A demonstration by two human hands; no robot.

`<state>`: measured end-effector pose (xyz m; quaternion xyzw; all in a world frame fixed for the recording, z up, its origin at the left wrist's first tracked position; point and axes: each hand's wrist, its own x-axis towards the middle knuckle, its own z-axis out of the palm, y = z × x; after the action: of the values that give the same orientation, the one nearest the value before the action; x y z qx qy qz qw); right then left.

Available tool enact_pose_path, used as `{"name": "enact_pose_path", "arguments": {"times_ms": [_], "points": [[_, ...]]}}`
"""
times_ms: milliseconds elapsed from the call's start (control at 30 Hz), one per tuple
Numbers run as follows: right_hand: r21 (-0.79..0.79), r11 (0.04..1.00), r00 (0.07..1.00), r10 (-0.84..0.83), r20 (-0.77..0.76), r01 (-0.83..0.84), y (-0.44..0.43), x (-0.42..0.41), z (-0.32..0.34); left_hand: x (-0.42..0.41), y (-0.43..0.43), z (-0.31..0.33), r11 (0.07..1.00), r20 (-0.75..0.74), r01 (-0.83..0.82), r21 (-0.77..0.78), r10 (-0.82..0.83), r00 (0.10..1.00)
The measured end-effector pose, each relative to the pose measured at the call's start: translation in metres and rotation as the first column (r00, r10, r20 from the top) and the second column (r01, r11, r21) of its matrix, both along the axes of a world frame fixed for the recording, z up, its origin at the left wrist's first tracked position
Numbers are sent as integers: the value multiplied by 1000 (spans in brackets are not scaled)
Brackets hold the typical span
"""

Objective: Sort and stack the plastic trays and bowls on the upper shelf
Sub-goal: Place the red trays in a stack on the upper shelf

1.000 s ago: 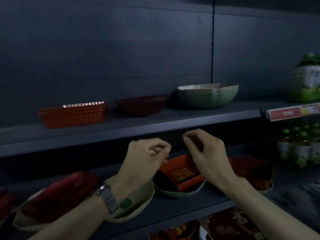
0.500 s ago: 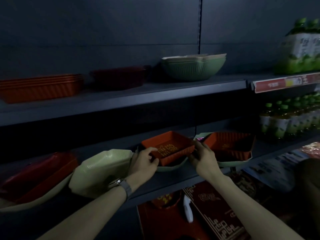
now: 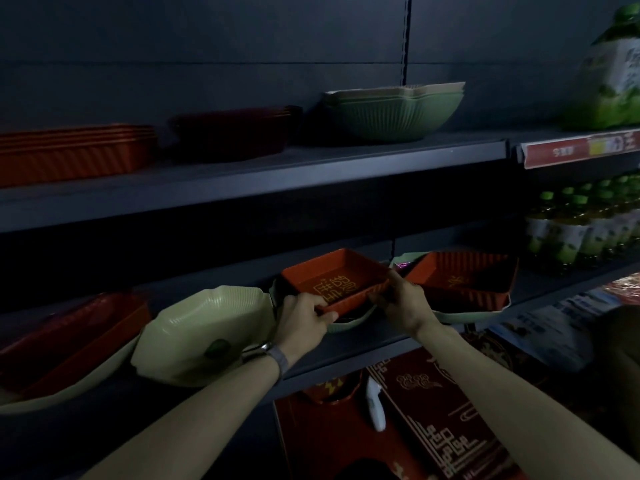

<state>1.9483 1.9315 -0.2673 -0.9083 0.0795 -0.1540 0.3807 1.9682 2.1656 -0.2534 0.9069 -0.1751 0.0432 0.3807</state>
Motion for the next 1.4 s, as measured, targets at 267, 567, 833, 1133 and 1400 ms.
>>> {"name": "enact_pose_path", "arguments": {"times_ms": [267, 567, 833, 1133, 1400], "points": [[-29, 999, 994, -26, 106, 29, 2, -6, -3, -2, 0, -3, 999, 98, -3, 38, 0, 995], [-166, 984, 983, -33, 178, 63, 8, -19, 2, -9, 22, 6, 997, 188, 55, 53, -64, 980], [-230, 973, 953, 80, 292, -11, 11, -33, 16, -17, 61, 28, 994, 290, 75, 80, -95, 952], [-316, 942, 923, 220, 315, -117, 32, -58, 40, -39, 105, 47, 997, 314, 68, 37, -76, 946], [-349, 925, 845, 303, 441, -150, 60, -101, 71, -81, 149, 75, 993, 362, 99, 65, -116, 925]]}}
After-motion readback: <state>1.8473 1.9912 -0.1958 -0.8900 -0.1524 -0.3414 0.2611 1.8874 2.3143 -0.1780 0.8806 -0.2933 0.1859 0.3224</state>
